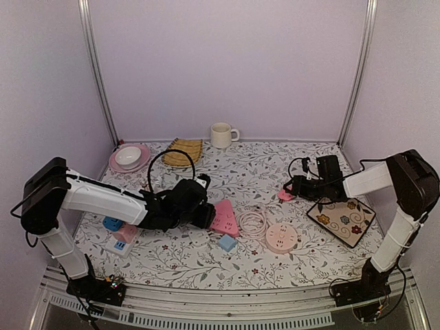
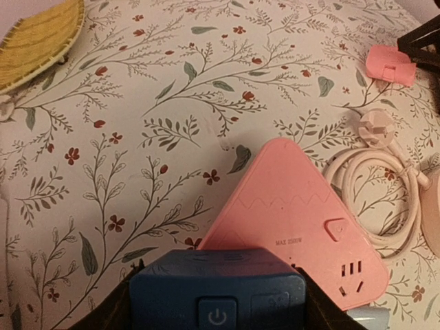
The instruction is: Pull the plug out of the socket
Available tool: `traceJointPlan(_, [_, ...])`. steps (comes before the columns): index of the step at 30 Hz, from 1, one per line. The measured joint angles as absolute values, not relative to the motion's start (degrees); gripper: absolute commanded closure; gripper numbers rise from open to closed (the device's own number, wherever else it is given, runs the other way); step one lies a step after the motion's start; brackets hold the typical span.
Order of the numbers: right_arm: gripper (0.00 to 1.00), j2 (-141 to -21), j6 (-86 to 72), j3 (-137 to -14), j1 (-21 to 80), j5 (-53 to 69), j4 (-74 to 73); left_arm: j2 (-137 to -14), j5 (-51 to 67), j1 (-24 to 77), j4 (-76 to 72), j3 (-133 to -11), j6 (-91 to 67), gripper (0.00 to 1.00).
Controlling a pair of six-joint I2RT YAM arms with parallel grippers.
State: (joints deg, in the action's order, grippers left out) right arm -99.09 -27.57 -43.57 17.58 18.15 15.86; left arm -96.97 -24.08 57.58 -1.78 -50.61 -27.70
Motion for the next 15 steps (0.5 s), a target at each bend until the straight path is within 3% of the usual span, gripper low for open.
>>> traceJointPlan(15, [0.19, -85.6, -25.3, -40.5, 21.1, 13.2, 11.0, -94.0, -23.4, 57.5, -1.9, -49.4, -27.7, 0.61])
